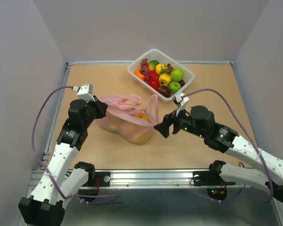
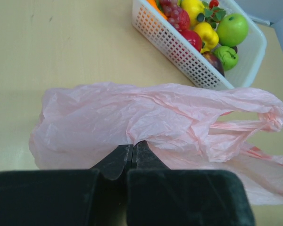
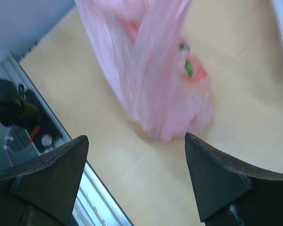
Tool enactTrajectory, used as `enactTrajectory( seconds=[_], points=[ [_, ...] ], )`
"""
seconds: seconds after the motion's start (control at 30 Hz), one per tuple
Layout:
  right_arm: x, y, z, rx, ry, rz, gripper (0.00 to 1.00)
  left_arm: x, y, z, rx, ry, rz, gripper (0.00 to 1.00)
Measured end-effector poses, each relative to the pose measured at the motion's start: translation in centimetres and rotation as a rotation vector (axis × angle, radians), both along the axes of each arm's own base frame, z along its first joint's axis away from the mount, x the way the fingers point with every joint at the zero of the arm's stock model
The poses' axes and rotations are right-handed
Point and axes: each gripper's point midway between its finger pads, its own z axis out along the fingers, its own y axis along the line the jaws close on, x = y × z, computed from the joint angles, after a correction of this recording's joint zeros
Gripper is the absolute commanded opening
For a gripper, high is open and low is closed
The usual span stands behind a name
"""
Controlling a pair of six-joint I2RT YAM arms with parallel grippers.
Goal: Untie the knot of the plastic bag and take out the fruit
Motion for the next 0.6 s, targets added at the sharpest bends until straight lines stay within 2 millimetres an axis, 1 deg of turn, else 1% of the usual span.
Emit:
enactTrajectory(
  seconds=[0.07, 0.1, 0.13, 0.17, 0.2, 0.23, 0.27, 0.33, 0.47, 0.5, 0.53, 0.6],
  points=[
    [1.3, 0.6, 4.5, 0.021, -0.061, -0.02, 0.88, -0.7, 0.1, -1.3, 0.001, 0.014, -0.003, 0.0],
    [1.8, 0.8, 5.8, 0.023, -0.079, -0.03, 0.87, -1.0, 0.2, -1.9, 0.0, 0.025, -0.001, 0.0],
    [2.5, 1.2, 7.5, 0.025, -0.104, -0.043, 0.86, -1.2, 0.2, -2.4, -0.005, 0.035, -0.001, 0.0],
    [3.0, 1.4, 8.5, 0.024, -0.119, -0.051, 0.85, -1.3, 0.2, -2.7, -0.012, 0.042, 0.001, 0.0],
    [3.4, 1.6, 8.9, 0.013, -0.126, -0.057, 0.84, -1.6, 0.2, -3.2, -0.02, 0.053, 0.004, 0.0],
    [4.1, 2.3, 9.9, 0.01, -0.135, -0.061, 0.84, -1.7, 0.2, -3.4, -0.027, 0.059, 0.008, 0.0],
    [4.5, 2.7, 10.2, 0.005, -0.139, -0.06, 0.83, -1.9, 0.2, -3.5, -0.035, 0.064, 0.01, 0.0],
    [5.3, 3.6, 10.1, -0.022, -0.135, -0.055, 0.84, -2.2, 0.1, -3.8, -0.058, 0.072, 0.019, 0.0],
    [6.7, 5.6, 7.6, -0.096, -0.091, -0.036, 0.87, -2.7, 0.1, -4.0, -0.089, 0.079, 0.03, 0.0],
    [7.1, 6.4, 5.8, -0.132, -0.061, -0.022, 0.87, -2.7, 0.1, -4.1, -0.093, 0.08, 0.032, 0.0],
    [7.2, 6.7, 4.9, -0.152, -0.046, -0.014, 0.87, -2.8, 0.1, -4.2, -0.096, 0.083, 0.033, 0.0],
    [7.6, 7.5, 2.3, -0.205, -0.001, -0.001, 0.87, -2.9, 0.2, -4.1, -0.104, 0.08, 0.035, 0.0]
  ],
)
